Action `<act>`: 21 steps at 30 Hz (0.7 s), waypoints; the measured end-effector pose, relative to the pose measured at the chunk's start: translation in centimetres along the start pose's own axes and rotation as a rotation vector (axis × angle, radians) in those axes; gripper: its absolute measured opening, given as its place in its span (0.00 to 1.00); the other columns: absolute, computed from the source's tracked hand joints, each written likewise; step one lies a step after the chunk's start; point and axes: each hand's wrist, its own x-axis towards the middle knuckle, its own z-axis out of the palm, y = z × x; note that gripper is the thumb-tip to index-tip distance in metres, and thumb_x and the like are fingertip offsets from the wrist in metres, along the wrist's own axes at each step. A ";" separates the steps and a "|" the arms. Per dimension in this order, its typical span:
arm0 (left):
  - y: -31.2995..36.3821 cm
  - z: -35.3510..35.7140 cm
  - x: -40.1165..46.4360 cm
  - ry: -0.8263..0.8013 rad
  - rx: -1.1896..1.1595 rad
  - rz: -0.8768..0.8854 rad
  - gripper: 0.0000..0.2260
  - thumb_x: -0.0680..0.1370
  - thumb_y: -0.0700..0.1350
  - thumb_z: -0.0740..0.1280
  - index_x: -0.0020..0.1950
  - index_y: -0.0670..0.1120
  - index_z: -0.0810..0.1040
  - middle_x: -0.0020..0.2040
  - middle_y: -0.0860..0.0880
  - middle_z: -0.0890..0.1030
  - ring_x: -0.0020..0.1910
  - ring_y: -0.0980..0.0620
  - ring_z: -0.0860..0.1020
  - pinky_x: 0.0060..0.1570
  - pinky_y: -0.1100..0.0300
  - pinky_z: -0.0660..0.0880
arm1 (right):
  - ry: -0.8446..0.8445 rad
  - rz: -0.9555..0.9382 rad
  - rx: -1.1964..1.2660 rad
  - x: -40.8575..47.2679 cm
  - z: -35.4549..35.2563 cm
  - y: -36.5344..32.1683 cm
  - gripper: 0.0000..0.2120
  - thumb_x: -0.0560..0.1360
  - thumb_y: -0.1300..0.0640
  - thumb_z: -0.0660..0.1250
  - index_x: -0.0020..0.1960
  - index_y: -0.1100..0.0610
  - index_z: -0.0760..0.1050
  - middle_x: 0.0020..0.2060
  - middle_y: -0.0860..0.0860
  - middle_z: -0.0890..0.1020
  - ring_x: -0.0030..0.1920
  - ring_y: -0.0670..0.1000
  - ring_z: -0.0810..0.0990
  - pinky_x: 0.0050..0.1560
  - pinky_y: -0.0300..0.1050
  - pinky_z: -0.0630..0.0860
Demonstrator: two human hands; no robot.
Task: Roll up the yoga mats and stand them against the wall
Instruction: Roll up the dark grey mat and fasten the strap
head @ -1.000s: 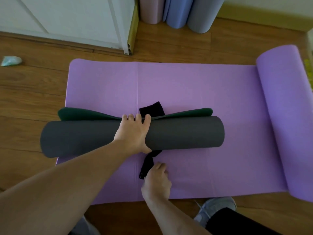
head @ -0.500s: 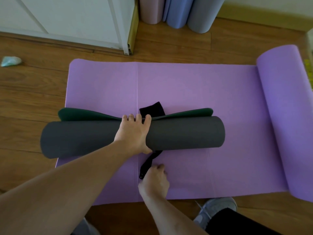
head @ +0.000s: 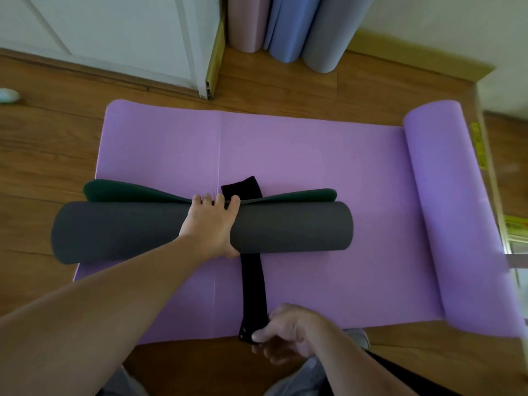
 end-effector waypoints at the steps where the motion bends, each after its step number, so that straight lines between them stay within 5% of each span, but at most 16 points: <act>1: 0.0 -0.1 -0.1 -0.004 -0.004 0.001 0.58 0.64 0.77 0.68 0.82 0.45 0.51 0.73 0.40 0.70 0.67 0.36 0.72 0.71 0.40 0.65 | -0.002 0.034 -0.049 -0.4 -0.7 0.0 0.05 0.82 0.59 0.72 0.53 0.61 0.83 0.43 0.54 0.87 0.37 0.48 0.86 0.44 0.45 0.86; 5: 0.3 -0.2 -0.5 -0.015 -0.016 -0.007 0.57 0.65 0.76 0.68 0.82 0.44 0.50 0.73 0.39 0.68 0.68 0.35 0.71 0.72 0.40 0.63 | 0.091 0.127 -0.498 -2.3 -3.1 -1.3 0.15 0.81 0.52 0.75 0.47 0.64 0.82 0.38 0.57 0.87 0.41 0.54 0.86 0.57 0.52 0.85; 8: 0.7 0.2 -0.9 -0.011 -0.010 -0.025 0.56 0.67 0.74 0.68 0.82 0.44 0.49 0.74 0.38 0.67 0.70 0.34 0.69 0.73 0.38 0.61 | 0.355 -0.238 -0.459 -4.6 -4.4 -4.7 0.07 0.83 0.59 0.69 0.51 0.63 0.82 0.44 0.60 0.87 0.40 0.55 0.86 0.48 0.51 0.86; 11: 1.0 0.7 -1.2 0.008 -0.016 -0.033 0.53 0.69 0.71 0.68 0.82 0.44 0.49 0.74 0.37 0.66 0.70 0.33 0.68 0.73 0.37 0.59 | 0.652 -0.581 -0.239 -7.0 -5.3 -10.4 0.08 0.81 0.61 0.66 0.47 0.57 0.82 0.38 0.55 0.88 0.31 0.50 0.84 0.31 0.45 0.80; 15: 0.9 1.1 -1.0 0.013 -0.051 -0.032 0.53 0.70 0.72 0.68 0.82 0.44 0.48 0.75 0.37 0.64 0.72 0.33 0.66 0.74 0.36 0.58 | 0.950 -0.766 -0.277 -5.8 -6.7 -18.5 0.05 0.81 0.57 0.66 0.55 0.52 0.78 0.47 0.50 0.83 0.43 0.51 0.84 0.42 0.52 0.85; 19: 0.9 1.5 -0.8 0.035 -0.071 -0.039 0.52 0.72 0.69 0.69 0.83 0.44 0.47 0.77 0.35 0.62 0.74 0.31 0.64 0.75 0.35 0.56 | 0.823 -0.659 -0.628 -1.2 -7.1 -23.3 0.41 0.74 0.62 0.75 0.82 0.47 0.61 0.77 0.50 0.66 0.70 0.58 0.72 0.66 0.55 0.78; 21: 1.0 1.8 -0.6 0.047 -0.085 -0.042 0.51 0.72 0.67 0.70 0.83 0.44 0.48 0.77 0.36 0.61 0.74 0.31 0.63 0.75 0.35 0.55 | 0.758 -0.677 -0.824 0.5 -6.8 -24.2 0.48 0.74 0.61 0.77 0.85 0.44 0.54 0.82 0.48 0.60 0.78 0.60 0.63 0.75 0.57 0.69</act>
